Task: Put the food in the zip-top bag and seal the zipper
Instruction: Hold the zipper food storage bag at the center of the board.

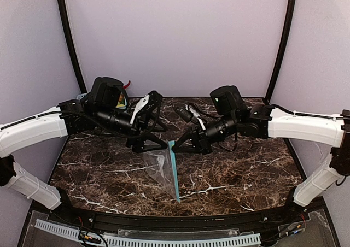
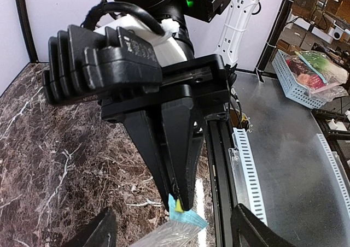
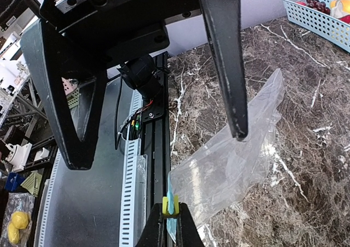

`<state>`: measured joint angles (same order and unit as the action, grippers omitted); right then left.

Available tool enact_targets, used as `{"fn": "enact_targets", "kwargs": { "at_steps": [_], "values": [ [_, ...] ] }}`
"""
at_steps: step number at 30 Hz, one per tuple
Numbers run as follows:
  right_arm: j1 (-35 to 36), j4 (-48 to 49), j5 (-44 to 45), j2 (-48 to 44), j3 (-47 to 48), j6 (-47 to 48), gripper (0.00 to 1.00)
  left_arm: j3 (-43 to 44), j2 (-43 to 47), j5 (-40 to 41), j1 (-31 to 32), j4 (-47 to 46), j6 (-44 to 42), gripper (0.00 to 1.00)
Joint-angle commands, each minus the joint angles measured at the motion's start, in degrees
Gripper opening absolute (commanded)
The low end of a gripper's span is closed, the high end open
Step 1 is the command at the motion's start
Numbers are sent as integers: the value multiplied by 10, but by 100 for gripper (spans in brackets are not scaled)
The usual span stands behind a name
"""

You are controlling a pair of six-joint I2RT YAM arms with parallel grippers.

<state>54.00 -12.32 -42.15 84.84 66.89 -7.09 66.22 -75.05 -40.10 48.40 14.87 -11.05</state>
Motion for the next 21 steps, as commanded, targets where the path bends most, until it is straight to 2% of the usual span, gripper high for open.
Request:
{"fn": "enact_targets", "kwargs": {
  "at_steps": [1,10,17,21],
  "values": [
    [10,-1,-9,8,21,9,0,-9,-6,-17,2,-3,1,66],
    [12,-7,-5,4,19,12,0,-7,-23,-21,2,1,3,36],
    [12,-8,3,3,17,14,0,-7,-30,-34,2,-3,9,17],
    [12,-8,10,2,17,17,0,-8,-32,-42,1,-4,11,9]
  ]
}}
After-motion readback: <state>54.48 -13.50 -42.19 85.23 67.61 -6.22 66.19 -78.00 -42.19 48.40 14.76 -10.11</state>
